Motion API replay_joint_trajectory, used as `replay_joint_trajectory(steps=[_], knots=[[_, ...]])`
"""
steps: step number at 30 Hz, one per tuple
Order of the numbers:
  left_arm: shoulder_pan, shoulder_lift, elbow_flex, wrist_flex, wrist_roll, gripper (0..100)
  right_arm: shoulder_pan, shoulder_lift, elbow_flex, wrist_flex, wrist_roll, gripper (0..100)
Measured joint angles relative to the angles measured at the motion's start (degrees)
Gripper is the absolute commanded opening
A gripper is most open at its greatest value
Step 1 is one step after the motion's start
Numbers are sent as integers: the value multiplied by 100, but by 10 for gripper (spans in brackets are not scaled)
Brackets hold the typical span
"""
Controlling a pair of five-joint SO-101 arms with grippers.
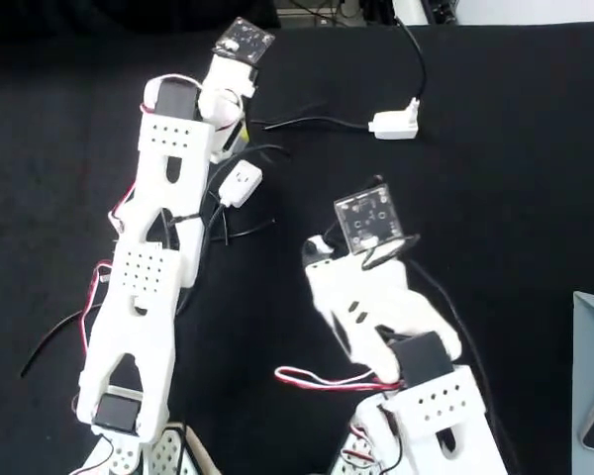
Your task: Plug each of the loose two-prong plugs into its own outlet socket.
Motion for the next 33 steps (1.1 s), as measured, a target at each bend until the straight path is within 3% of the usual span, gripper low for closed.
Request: replay_joint_trajectory(steps=[8,15,25,33], knots=[[44,-501,149,158,255,29,457,-44,-114,158,202,11],[237,-1591,1424,158,378,29,782,-44,-114,158,369,11],[1116,-4105,5319,-105,668,29,1090,-44,-114,273,519,11],[1380,-5152,8791,-2075,897,29,1090,-53,-360,554,545,11]])
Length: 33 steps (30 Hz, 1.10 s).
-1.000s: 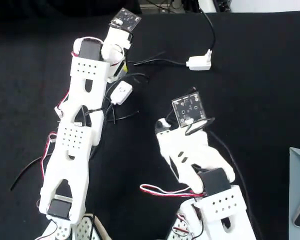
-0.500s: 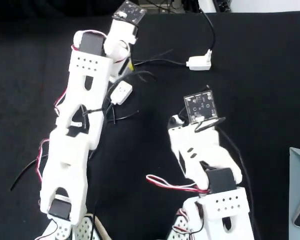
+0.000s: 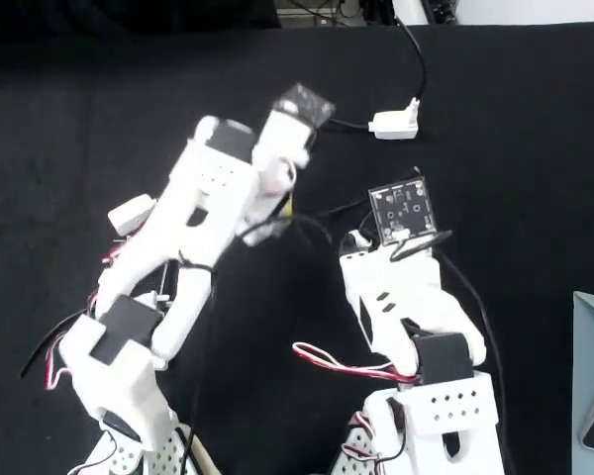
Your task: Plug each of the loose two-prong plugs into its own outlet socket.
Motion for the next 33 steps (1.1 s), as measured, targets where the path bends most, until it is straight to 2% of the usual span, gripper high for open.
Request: replay_joint_trajectory(steps=[6,11,13,16,25,29,33], knots=[[44,-484,2242,-1538,141,37,0,0,-9,0,0,11],[185,-923,3103,-1969,404,190,0,0,-9,0,0,11],[193,-1055,3165,-1943,580,227,0,0,-9,0,0,11],[185,-1310,3165,-1943,967,230,0,0,-9,0,0,11],[18,-2479,3209,-1512,1073,231,0,0,-9,0,0,11],[-299,-3112,3209,-1037,1046,230,-149,0,-9,0,0,11],[-967,-4009,3473,-765,1029,230,-431,0,-9,0,-9,11]])
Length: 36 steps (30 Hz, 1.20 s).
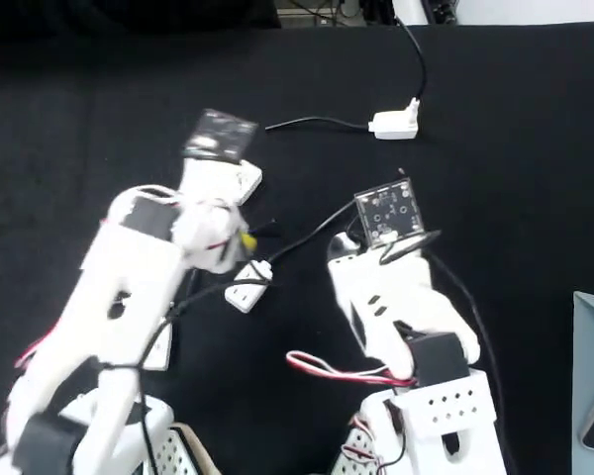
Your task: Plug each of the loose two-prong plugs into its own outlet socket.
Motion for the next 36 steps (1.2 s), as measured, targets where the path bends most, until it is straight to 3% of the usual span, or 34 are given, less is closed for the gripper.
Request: replay_joint_trajectory(steps=[11,19,27,36], knots=[[-2127,-3235,1960,18,-18,230,-1415,800,0,-97,237,11],[-3314,-5081,3560,-835,-18,230,-2303,1714,0,-835,290,11],[-3473,-5354,4369,-1407,-18,230,-2611,2391,-9,-1160,545,11],[-3473,-5363,4589,-1495,-18,230,-2857,3464,-9,-2154,545,11]])
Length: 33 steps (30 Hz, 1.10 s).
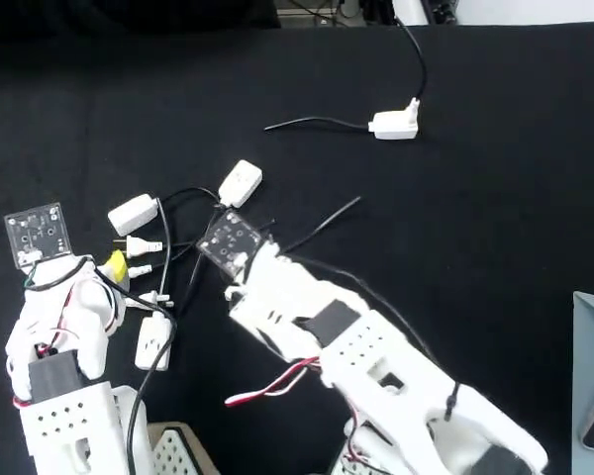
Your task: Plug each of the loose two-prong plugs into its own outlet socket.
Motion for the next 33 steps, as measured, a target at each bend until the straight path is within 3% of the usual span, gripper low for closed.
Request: replay_joint_trajectory(steps=[7,33], knots=[[0,0,70,-9,0,230,-35,492,-9,-431,0,11],[0,0,70,-9,0,230,-35,554,-167,-440,0,11]])
